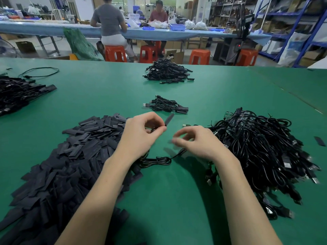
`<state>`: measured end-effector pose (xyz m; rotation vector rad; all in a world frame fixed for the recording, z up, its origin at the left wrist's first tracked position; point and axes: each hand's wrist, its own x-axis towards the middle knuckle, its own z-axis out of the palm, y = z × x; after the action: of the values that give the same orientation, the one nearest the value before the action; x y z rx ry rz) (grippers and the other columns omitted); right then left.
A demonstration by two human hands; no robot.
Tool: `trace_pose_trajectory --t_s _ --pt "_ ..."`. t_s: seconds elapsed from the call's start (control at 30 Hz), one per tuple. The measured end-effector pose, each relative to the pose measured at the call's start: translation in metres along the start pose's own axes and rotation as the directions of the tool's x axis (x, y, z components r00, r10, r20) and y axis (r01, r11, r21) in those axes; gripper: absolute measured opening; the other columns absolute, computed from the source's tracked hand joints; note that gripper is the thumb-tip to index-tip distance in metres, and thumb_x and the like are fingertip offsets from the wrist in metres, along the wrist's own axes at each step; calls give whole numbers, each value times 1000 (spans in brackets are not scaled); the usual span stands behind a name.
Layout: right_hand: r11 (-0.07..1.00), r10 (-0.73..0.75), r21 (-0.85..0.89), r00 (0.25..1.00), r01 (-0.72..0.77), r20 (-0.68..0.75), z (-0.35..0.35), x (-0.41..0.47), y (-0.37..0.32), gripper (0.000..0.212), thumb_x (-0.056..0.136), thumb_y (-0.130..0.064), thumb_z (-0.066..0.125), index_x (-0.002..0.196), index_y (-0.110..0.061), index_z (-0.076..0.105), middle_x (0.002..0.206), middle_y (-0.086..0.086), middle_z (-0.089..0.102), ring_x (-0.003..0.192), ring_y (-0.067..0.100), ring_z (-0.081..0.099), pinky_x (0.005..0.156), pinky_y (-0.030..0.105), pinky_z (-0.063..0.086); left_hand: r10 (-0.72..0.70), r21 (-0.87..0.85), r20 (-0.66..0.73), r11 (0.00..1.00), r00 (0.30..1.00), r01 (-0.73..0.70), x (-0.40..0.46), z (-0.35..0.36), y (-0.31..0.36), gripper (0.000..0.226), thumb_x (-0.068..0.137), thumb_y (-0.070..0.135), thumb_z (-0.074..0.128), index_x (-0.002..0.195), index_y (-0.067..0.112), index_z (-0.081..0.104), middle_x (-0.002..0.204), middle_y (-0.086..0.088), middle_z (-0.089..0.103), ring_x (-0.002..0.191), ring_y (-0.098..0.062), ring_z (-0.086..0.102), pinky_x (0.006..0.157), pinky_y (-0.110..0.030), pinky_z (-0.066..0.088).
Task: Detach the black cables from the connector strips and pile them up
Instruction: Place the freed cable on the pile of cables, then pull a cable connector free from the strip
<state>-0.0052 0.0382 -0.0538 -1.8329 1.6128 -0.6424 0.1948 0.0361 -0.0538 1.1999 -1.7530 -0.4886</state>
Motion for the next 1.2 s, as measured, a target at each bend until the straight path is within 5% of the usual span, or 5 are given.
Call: trace_pose_trajectory --t_s 0.17,0.37,0.7,0.93,1.2 --pt "976 32 -213 950 37 310 4 -1 -8 31 71 -40 90 99 -39 77 92 -15 72 79 -2 65 67 13 45 92 142 40 985 995 -97 17 5 1 15 82 14 78 79 27 70 78 17 71 80 0 66 73 -14 46" --pt "987 46 -160 967 -6 251 14 6 0 19 68 -26 93 69 -31 75 67 -14 69 56 -3 58 59 12 46 137 365 267 902 954 -232 73 46 -7 7 87 19 70 91 24 69 95 9 69 94 -15 63 83 -38 53" --pt "955 -22 -291 994 53 110 17 10 -1 16 69 -44 87 79 -41 75 80 -23 73 82 0 66 74 21 50 65 663 503 611 862 -432 130 72 -47 20 95 20 59 114 18 66 120 -2 66 118 -26 55 94 -37 41" --pt "966 5 -258 999 9 52 15 7 -3 15 69 -44 88 81 -41 78 80 -22 73 80 0 66 66 21 44 10 228 383 968 924 -105 94 45 -16 14 92 24 70 103 16 72 105 3 73 99 -14 65 94 -31 50" --pt "952 -53 -301 999 54 10 5 6 -1 14 79 -31 79 74 -40 70 82 -19 71 81 5 63 77 24 49 -207 257 471 962 858 91 0 -1 -3 11 87 33 75 97 30 72 93 16 72 86 -2 67 82 -19 51"
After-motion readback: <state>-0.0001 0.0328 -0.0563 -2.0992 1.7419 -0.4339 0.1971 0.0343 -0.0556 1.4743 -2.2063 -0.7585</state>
